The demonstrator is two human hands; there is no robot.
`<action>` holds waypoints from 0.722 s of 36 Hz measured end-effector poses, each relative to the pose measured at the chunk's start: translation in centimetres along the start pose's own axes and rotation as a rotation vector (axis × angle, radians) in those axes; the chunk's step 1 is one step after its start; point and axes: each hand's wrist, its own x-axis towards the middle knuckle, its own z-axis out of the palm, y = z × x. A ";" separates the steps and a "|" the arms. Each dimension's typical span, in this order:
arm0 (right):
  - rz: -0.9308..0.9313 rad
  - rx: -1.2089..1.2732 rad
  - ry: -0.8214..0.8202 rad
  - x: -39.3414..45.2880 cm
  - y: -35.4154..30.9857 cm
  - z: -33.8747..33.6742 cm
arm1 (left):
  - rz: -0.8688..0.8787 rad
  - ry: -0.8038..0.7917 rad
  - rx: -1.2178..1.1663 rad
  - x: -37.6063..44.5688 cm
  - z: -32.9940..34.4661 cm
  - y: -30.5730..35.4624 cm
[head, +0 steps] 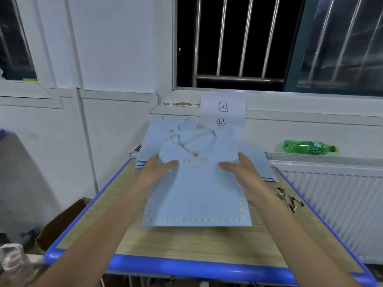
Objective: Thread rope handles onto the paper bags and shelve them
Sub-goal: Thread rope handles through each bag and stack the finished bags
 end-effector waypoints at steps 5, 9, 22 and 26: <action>0.193 -0.157 -0.002 0.0 4.5 -0.3 | -0.022 -0.138 0.122 1.2 -0.4 -4.2; 0.135 -0.897 -0.073 0.0 6.5 -0.5 | -0.069 -0.220 0.227 0.5 0.0 -5.7; -0.538 -1.084 -0.524 1.0 8.8 2.1 | -0.021 -0.274 0.311 -0.6 -0.4 -5.5; -0.398 -1.175 -0.429 3.5 8.4 1.9 | 0.017 -0.331 0.329 -1.2 -0.6 -5.1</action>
